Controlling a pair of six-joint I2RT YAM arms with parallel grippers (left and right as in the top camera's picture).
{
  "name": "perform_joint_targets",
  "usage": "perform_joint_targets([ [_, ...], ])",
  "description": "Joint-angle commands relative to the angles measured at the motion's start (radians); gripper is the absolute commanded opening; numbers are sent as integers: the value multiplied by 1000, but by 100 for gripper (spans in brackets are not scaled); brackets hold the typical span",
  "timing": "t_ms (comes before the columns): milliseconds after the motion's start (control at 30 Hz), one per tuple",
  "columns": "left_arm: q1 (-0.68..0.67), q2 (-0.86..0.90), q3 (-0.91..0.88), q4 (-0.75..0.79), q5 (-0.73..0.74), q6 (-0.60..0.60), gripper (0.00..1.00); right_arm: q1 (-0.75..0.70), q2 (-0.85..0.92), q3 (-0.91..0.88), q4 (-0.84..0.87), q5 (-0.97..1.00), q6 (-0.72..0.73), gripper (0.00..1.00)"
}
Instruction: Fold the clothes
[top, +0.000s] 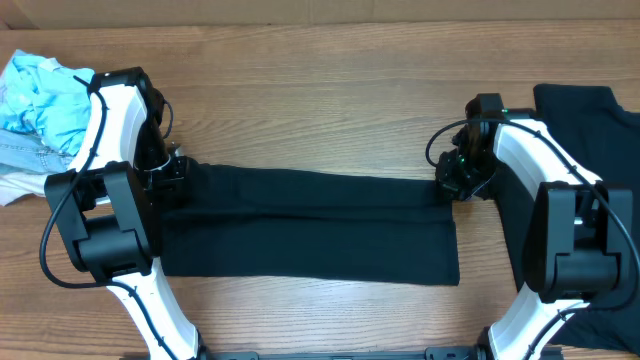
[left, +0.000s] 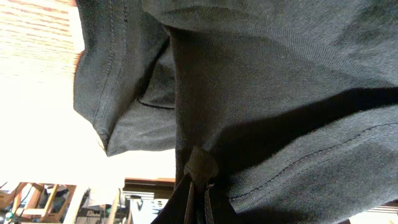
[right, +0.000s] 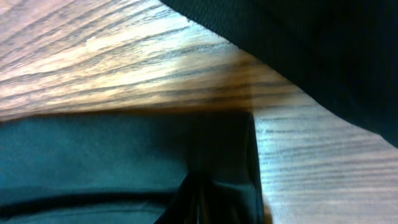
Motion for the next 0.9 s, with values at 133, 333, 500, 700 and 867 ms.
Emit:
perform_joint_targets([
  [133, 3, -45, -3, -2, -10, -13, 7, 8, -5, -64, -39, -23, -10, 4],
  [333, 3, -45, -3, -1, -10, -13, 9, 8, -87, 54, -390, -71, -111, 4],
  [500, 3, -45, -3, -1, -10, -13, 9, 7, -114, 58, -341, -30, -70, 5],
  [700, 3, -45, -3, -55, 18, -13, 4, 8, -113, 27, -166, -31, 12, 11],
  [867, 2, -45, -9, -56, 66, 2, 4, 9, -113, -14, -86, -33, 34, 11],
])
